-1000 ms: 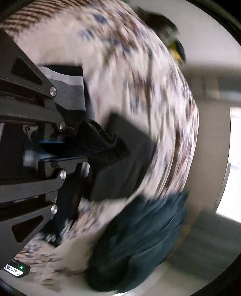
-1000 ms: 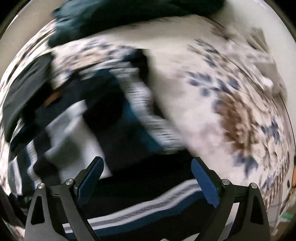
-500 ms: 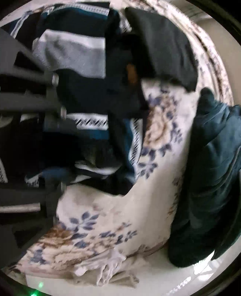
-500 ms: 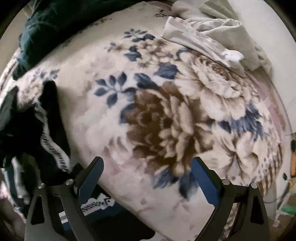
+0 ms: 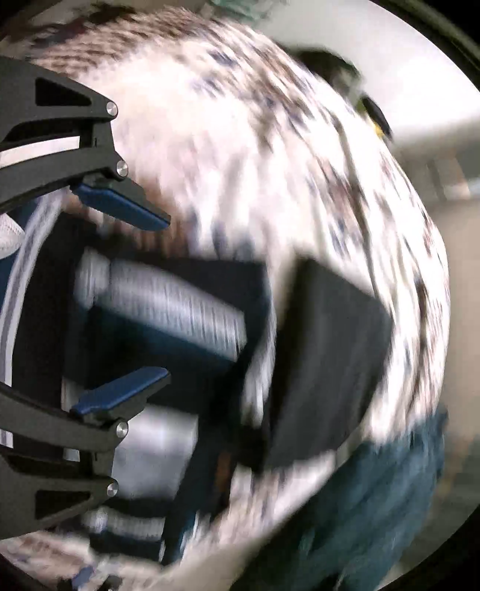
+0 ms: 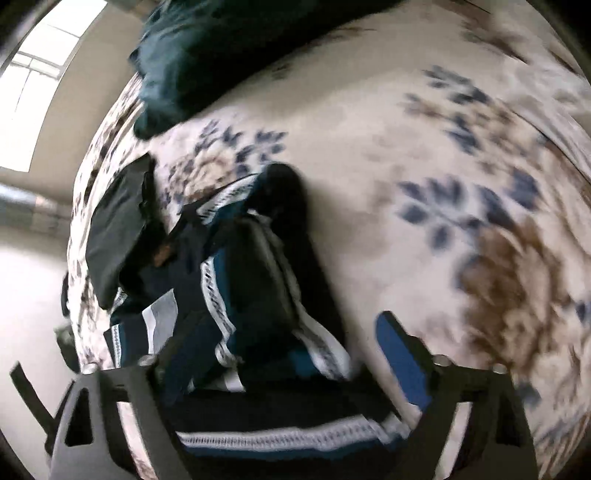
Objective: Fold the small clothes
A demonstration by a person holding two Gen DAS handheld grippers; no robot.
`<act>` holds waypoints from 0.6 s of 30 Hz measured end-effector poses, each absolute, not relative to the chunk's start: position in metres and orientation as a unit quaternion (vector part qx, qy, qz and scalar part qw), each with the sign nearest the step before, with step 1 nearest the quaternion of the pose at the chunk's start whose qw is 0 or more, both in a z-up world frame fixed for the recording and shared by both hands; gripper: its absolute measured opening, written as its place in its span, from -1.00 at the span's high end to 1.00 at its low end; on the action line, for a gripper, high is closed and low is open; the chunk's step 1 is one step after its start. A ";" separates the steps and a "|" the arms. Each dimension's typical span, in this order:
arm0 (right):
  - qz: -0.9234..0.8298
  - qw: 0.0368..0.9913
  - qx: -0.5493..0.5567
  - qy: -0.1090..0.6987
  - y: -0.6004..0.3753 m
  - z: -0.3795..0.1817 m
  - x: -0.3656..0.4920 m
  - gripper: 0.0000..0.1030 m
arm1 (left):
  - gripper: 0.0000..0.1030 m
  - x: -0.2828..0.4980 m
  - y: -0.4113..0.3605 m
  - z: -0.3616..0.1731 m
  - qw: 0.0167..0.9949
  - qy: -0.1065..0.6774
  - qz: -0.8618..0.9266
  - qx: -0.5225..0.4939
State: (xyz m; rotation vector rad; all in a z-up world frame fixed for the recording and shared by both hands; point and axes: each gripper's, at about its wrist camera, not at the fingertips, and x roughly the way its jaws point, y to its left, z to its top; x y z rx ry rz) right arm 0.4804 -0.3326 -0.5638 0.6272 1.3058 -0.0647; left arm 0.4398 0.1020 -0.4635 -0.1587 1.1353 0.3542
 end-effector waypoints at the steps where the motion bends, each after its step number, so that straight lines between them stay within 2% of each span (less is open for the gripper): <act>1: -0.018 0.738 0.276 0.615 -0.321 -0.577 0.493 -0.17 | -0.45 0.434 0.122 -0.472 0.818 0.537 0.189 -0.083; 2: -0.013 0.731 0.272 0.626 -0.315 -0.585 0.499 0.11 | -0.45 0.428 0.132 -0.477 0.813 0.539 0.204 -0.086; 3: -0.016 0.720 0.258 0.644 -0.306 -0.595 0.506 0.69 | -0.45 0.425 0.141 -0.482 0.809 0.540 0.215 -0.093; 7: -0.049 0.746 0.243 0.618 -0.307 -0.575 0.497 0.81 | -0.45 0.408 0.168 -0.492 0.794 0.544 0.235 -0.138; 10: -0.092 0.748 0.226 0.617 -0.319 -0.562 0.483 0.82 | -0.46 0.402 0.174 -0.494 0.791 0.541 0.233 -0.165; 14: -0.081 0.689 0.229 0.682 -0.316 -0.587 0.484 0.76 | -0.46 0.403 0.181 -0.500 0.783 0.548 0.223 -0.192; 18: -0.081 0.723 0.177 0.663 -0.292 -0.546 0.496 0.20 | -0.45 0.397 0.185 -0.504 0.774 0.552 0.201 -0.236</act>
